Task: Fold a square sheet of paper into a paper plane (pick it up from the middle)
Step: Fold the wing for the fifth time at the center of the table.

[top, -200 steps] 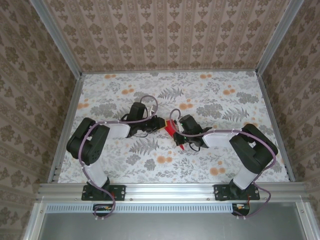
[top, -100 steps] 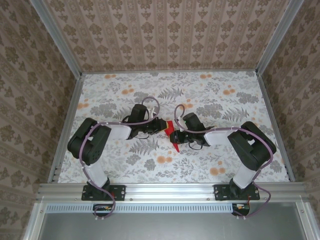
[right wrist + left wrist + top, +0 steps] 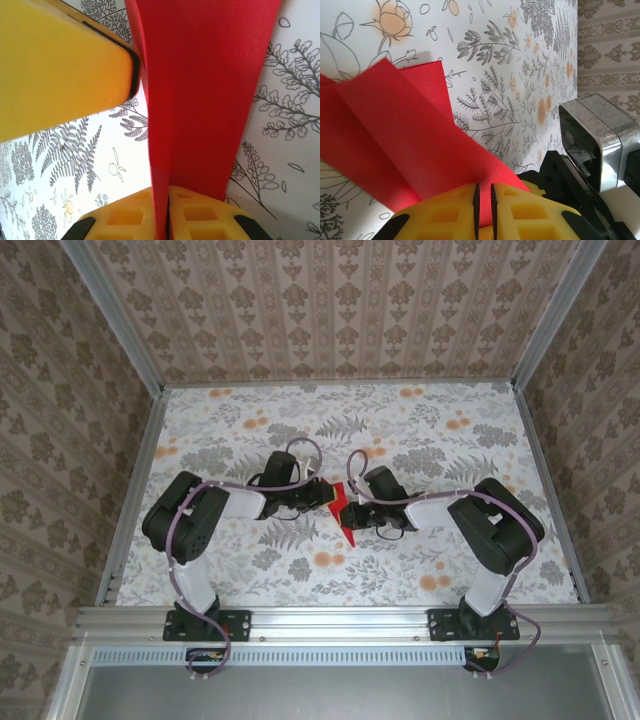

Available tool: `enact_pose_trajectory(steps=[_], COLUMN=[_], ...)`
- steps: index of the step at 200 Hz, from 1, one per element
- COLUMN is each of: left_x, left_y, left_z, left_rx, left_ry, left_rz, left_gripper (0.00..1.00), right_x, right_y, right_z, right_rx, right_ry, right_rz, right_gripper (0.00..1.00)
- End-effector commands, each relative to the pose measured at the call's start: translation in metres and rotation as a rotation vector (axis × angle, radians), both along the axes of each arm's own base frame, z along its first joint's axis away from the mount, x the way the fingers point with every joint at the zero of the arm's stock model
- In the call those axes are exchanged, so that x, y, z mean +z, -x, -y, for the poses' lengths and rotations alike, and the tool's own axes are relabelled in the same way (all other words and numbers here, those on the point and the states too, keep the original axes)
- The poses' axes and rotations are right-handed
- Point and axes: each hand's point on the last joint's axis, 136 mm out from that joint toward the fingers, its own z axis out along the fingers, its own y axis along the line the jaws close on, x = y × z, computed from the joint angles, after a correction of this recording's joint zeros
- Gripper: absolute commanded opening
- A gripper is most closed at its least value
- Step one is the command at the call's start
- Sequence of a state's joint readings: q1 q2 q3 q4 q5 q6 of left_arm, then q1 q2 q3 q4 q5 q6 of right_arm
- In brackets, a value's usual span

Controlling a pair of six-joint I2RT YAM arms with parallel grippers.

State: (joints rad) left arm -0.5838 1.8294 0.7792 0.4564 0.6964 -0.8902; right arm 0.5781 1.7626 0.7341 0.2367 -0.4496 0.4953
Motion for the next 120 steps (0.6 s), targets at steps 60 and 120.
enact_pose_trajectory(steps=[60,120], left_x=[-0.011,-0.03], left_y=[0.01,0.007], left_z=[-0.004,-0.012], left_rx=[-0.007,0.033], left_ry=[-0.017,-0.079], left_rz=[-0.024,-0.067], left_gripper=[0.17,0.16], right_x=[-0.016,-0.005], right_y=[0.003,0.002], right_z=[0.001,0.0], right_rx=[0.004,0.008], right_ry=[0.036,0.029], right_rz=[-0.111,-0.102], right_gripper=[0.14,0.25])
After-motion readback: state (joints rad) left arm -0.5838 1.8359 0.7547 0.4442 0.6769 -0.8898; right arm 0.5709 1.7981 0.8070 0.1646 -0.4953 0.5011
